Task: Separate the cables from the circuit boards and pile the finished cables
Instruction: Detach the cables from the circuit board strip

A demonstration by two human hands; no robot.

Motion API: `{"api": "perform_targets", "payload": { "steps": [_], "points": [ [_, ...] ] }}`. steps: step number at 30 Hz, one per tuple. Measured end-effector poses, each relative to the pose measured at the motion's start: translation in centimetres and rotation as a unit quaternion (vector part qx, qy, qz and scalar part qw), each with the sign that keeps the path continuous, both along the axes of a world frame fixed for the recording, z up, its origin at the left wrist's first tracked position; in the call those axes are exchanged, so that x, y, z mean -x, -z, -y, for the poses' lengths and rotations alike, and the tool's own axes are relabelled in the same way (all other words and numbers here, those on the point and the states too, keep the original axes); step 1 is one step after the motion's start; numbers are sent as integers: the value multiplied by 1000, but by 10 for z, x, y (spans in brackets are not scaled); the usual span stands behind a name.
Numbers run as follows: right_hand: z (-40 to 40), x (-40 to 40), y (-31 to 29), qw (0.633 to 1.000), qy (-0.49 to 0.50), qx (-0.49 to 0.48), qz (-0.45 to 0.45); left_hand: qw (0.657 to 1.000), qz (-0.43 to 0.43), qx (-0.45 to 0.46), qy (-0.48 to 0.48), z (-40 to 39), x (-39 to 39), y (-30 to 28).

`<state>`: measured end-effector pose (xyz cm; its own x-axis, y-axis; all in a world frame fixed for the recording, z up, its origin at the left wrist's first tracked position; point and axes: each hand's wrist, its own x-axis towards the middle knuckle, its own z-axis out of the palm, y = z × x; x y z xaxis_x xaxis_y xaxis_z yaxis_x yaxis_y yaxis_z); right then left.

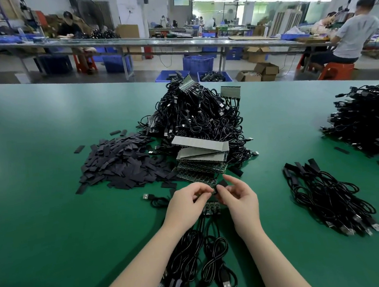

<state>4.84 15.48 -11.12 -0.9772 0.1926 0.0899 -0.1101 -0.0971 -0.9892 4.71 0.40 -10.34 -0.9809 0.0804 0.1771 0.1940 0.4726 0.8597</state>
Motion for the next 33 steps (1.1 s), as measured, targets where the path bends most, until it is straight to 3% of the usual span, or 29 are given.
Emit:
{"api": "perform_targets", "payload": {
  "steps": [10,18,33],
  "points": [
    [-1,-1,-1,999,-9,51,7,998,-1,-50,-30,1,1,0],
    [0,-2,-4,999,-31,24,15,1000,14,-7,-22,3,1,0],
    [-2,-5,-5,999,-50,-19,4,999,14,-40,-10,3,3,2]
  ]
}}
